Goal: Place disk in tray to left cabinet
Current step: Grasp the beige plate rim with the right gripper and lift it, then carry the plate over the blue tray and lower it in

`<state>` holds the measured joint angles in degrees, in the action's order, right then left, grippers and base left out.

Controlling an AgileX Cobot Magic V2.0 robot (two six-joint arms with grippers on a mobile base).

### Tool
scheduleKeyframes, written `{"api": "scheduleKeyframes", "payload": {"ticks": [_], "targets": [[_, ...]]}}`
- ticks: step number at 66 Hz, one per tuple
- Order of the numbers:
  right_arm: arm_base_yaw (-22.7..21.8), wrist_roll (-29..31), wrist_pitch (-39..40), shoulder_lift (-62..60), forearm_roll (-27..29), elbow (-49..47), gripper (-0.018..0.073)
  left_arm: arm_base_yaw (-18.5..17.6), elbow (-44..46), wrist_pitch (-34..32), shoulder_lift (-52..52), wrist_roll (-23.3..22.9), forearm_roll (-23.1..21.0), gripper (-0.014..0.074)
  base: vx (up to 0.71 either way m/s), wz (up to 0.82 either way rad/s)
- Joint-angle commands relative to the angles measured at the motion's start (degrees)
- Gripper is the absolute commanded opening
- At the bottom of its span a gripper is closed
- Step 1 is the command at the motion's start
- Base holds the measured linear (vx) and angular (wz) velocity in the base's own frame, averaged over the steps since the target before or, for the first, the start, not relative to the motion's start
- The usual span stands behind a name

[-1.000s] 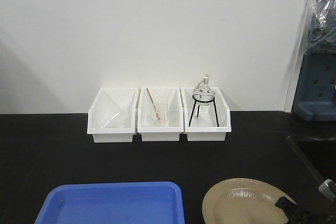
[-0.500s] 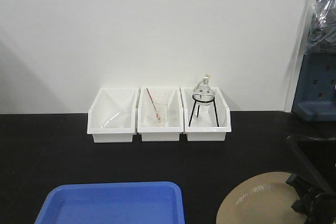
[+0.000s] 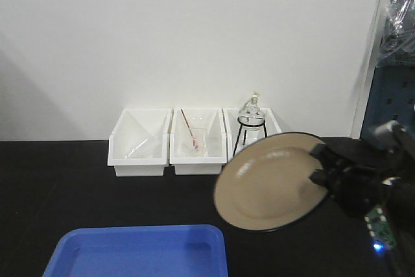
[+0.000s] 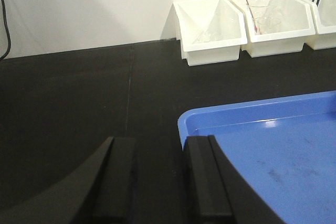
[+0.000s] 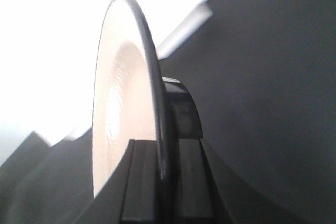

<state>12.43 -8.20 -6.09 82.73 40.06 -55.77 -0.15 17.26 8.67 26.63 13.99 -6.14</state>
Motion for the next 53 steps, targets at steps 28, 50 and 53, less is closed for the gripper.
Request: {"api": "scheduleKeyframes", "payload": {"ticks": [28, 50, 53], "targets": [[22.87, -0.05, 7.24, 21.4, 1.46, -14.43, -0.0005, -0.21, 2.02, -4.22, 0.44, -0.14, -0.08, 0.0367, 0.0, 0.0], [25.48, -0.05, 4.11, 28.06, 0.56, -14.41, 0.001, -0.21, 2.02, -4.1, 0.44, -0.14, -0.08, 0.0367, 0.0, 0.0], [25.48, 0.1, 2.85, 28.45, 0.29, -14.41, 0.002, -0.21, 2.02, -4.1, 0.44, -0.14, -0.08, 0.0367, 0.0, 0.0]]}}
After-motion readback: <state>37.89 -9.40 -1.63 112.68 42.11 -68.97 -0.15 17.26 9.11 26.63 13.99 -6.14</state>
